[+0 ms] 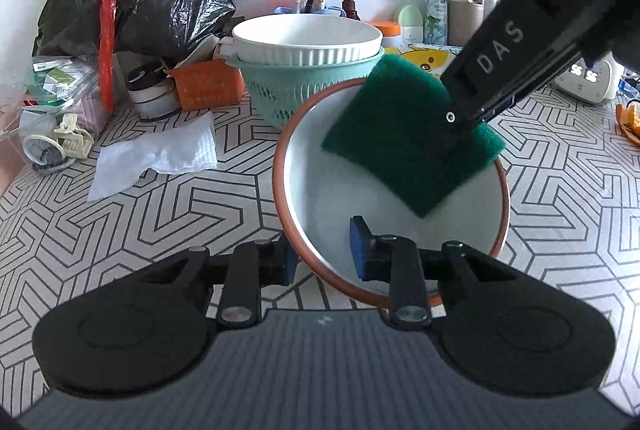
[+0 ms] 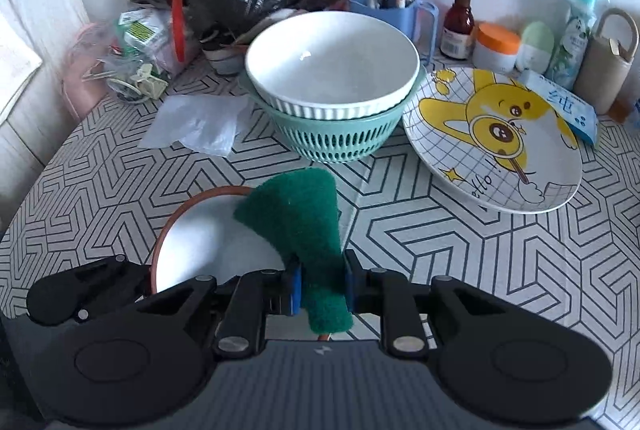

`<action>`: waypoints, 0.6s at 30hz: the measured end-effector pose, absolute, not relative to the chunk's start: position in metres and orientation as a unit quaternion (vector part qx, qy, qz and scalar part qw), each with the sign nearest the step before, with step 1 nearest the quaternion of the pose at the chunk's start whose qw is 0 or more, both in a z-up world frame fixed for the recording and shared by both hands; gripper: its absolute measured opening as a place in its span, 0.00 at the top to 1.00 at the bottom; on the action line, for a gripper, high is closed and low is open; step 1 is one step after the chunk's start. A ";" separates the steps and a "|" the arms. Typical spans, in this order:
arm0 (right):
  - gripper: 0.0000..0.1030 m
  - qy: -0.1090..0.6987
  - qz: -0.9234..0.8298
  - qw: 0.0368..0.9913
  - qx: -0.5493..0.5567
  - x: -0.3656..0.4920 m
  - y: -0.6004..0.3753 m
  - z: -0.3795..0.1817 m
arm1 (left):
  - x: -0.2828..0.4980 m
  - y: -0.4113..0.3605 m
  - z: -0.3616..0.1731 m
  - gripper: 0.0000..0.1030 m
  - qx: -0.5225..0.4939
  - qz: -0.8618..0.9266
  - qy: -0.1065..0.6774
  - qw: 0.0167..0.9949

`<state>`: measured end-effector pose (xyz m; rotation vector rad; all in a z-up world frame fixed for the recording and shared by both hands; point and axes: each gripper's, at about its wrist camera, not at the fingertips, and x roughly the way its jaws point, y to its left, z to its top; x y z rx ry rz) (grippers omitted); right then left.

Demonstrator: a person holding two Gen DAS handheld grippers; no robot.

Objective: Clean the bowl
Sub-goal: 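Scrub inside the bowl with the right gripper's pad while the left gripper holds it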

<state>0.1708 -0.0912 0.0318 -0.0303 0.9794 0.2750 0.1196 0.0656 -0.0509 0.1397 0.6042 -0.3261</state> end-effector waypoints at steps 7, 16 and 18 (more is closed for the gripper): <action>0.80 0.448 0.126 0.885 -0.008 0.138 -0.092 0.022 | 0.103 0.058 -0.057 0.77 0.109 -0.139 0.278 0.944; 0.80 0.424 0.113 0.898 -0.047 0.114 -0.079 0.020 | 0.089 0.053 -0.062 0.76 0.145 -0.131 0.258 0.946; 0.79 0.418 0.107 0.900 -0.057 0.113 -0.077 0.021 | 0.086 0.047 -0.062 0.76 0.162 -0.125 0.251 0.946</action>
